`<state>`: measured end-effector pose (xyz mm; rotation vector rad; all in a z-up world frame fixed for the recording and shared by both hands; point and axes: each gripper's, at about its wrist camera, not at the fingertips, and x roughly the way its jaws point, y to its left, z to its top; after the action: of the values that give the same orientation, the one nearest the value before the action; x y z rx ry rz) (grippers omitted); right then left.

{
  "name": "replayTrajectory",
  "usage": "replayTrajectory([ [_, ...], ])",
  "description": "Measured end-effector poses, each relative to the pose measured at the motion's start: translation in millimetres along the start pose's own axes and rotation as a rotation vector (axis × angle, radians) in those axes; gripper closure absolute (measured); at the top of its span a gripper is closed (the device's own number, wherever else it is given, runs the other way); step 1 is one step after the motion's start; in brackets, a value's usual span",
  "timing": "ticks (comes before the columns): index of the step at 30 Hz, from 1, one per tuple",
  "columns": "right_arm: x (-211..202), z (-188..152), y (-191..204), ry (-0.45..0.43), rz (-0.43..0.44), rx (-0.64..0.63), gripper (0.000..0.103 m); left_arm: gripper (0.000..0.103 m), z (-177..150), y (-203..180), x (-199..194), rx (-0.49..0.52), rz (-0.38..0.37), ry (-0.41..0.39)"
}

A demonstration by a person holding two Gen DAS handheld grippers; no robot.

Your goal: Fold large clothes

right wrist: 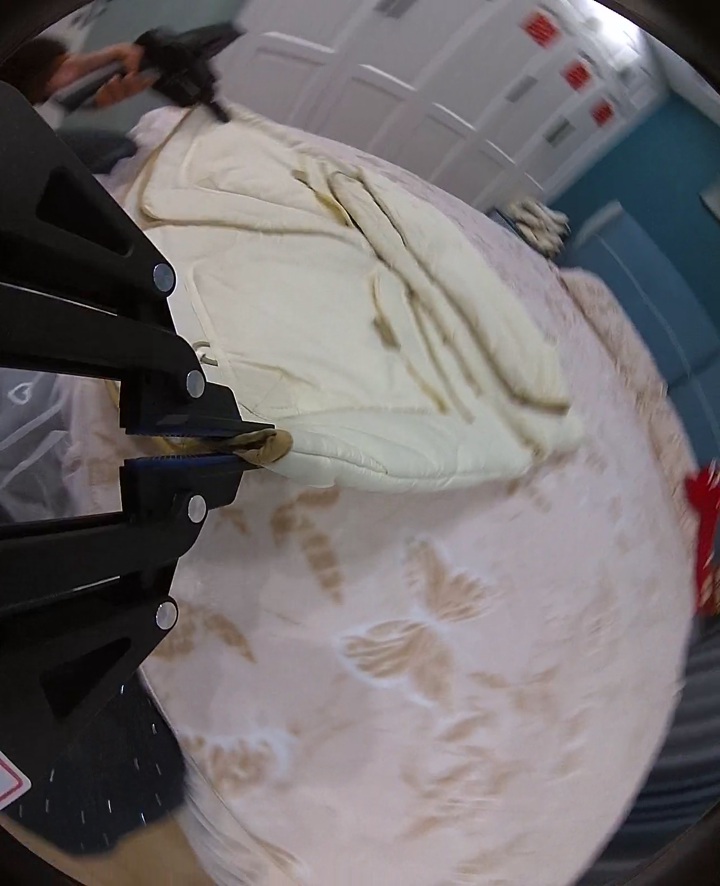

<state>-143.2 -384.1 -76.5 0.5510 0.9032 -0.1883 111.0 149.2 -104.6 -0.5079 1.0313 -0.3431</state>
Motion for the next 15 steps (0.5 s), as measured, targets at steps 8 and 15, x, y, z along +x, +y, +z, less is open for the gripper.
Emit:
replayTrajectory([
  [8, -82.1, -31.0, 28.3, 0.087, -0.01, -0.308, 0.099, 0.097, -21.7, -17.9, -74.2, 0.098, -0.029, 0.004],
  [15, -168.8, -73.7, 52.0, 0.245, 0.196, -0.532, 0.099, 0.097, -59.4, -25.8, -190.8, 0.195, -0.021, 0.019],
])
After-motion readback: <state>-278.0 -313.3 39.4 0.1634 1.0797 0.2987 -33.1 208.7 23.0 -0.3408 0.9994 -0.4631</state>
